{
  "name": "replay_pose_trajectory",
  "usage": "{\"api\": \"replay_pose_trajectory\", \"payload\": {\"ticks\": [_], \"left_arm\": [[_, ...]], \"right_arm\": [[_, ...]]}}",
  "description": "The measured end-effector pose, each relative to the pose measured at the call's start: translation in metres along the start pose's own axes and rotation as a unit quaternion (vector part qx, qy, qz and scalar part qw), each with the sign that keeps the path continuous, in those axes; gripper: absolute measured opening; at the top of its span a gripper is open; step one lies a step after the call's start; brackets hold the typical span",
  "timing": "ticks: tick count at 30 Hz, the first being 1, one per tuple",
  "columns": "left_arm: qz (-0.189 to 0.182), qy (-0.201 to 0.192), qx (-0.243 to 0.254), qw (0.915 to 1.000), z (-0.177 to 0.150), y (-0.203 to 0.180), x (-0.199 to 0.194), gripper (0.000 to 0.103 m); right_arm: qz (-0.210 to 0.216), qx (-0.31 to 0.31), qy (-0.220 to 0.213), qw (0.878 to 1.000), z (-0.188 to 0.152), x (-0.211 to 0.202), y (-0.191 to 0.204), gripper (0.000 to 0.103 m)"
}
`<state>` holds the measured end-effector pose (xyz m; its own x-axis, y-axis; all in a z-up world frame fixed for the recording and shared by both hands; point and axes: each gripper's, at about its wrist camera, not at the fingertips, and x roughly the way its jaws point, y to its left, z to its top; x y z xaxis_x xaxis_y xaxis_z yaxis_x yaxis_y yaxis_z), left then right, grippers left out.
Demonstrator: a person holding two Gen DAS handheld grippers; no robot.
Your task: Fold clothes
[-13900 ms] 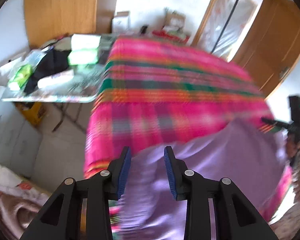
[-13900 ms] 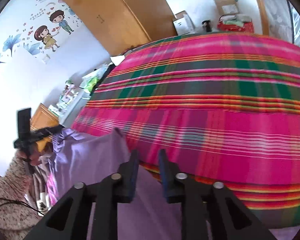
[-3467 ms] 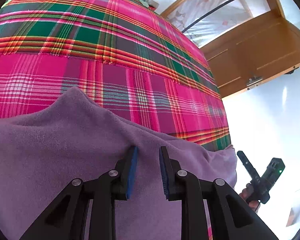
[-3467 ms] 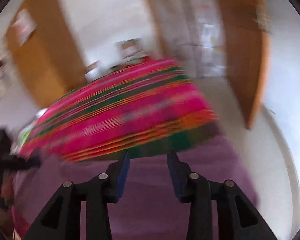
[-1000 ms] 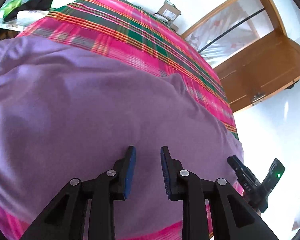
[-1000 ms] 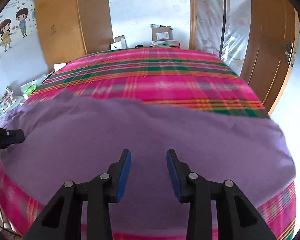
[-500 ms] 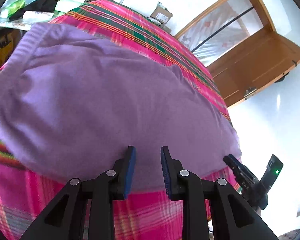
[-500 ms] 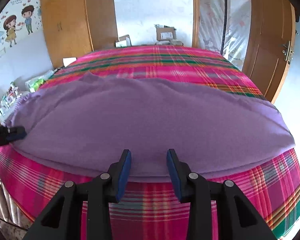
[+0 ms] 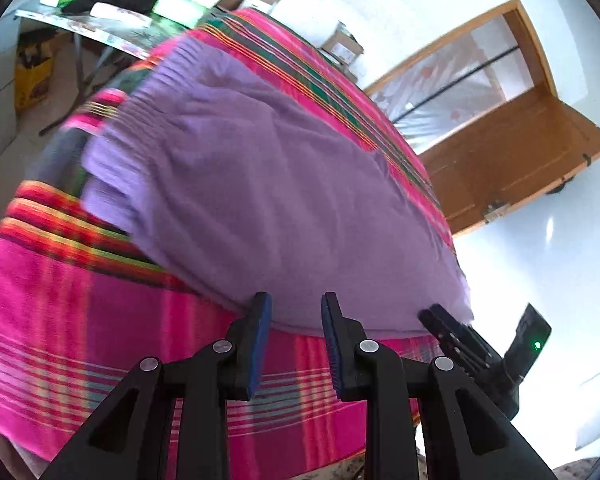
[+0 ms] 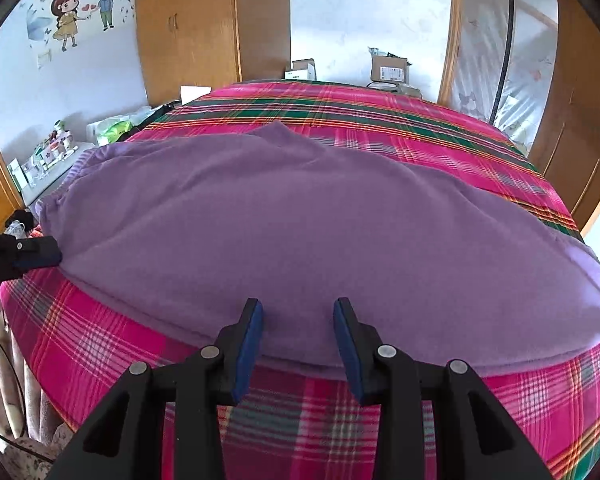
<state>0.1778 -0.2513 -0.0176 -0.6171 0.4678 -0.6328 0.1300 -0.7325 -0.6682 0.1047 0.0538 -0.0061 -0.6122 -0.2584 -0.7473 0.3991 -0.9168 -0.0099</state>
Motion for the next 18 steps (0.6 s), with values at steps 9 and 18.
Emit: {"api": "replay_pose_trajectory", "payload": {"ticks": [9, 18], "left_arm": [[0.036, -0.109, -0.088, 0.9895, 0.011, 0.051, -0.063, 0.036], [0.049, -0.123, -0.147, 0.9801, 0.013, 0.069, -0.073, 0.038]], "right_arm": [[0.077, -0.037, -0.029, 0.996, 0.026, -0.006, 0.046, 0.038], [0.212, -0.147, -0.035, 0.965, 0.071, 0.022, 0.152, 0.038]]}}
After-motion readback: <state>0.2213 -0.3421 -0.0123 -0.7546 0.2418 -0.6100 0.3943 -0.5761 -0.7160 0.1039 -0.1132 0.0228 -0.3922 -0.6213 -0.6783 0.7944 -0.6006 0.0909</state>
